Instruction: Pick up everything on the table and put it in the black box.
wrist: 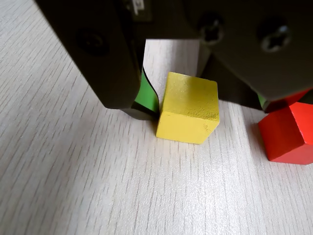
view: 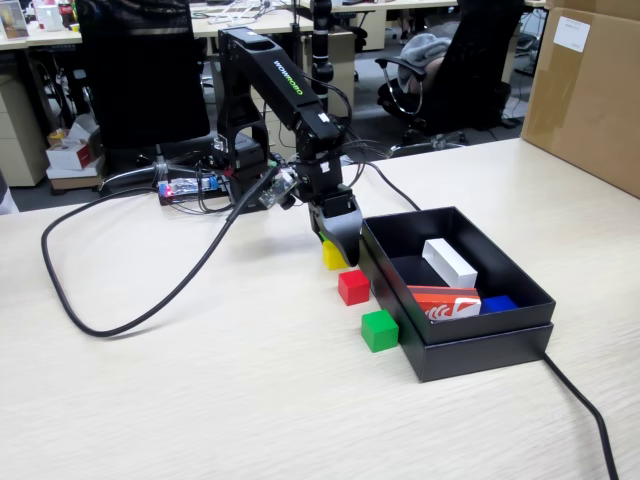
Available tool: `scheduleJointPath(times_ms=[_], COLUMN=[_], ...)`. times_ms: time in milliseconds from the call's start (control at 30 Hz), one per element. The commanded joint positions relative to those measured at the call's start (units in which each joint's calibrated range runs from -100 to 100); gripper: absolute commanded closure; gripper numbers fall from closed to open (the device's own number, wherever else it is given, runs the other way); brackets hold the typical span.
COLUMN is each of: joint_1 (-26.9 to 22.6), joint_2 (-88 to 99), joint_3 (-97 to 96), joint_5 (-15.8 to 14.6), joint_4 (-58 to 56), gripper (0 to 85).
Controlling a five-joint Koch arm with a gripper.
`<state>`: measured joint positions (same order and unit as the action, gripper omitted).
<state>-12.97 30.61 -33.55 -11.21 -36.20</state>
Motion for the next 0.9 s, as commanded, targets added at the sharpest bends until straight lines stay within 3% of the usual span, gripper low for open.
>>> scheduleJointPath(times_ms=[0,200,267,433,567,633,867], joint_1=[0.34,0.54,0.63,0.88,1.86,1.37,-1.47], joint_2=[-1.3,-1.41,-1.3,1.8,19.82,26.36,18.55], joint_3=[-0.54,-3.35,-3.99,-4.62,5.08,12.78,36.81], joint_5=[-0.05,-0.59,-0.59,-0.88,-1.07,-1.32,-3.08], joint_4=[1.34,1.25,1.08,-1.94,-16.03,-17.93,-18.96], gripper=[48.3,77.3,83.3,83.3,83.3,83.3,83.1])
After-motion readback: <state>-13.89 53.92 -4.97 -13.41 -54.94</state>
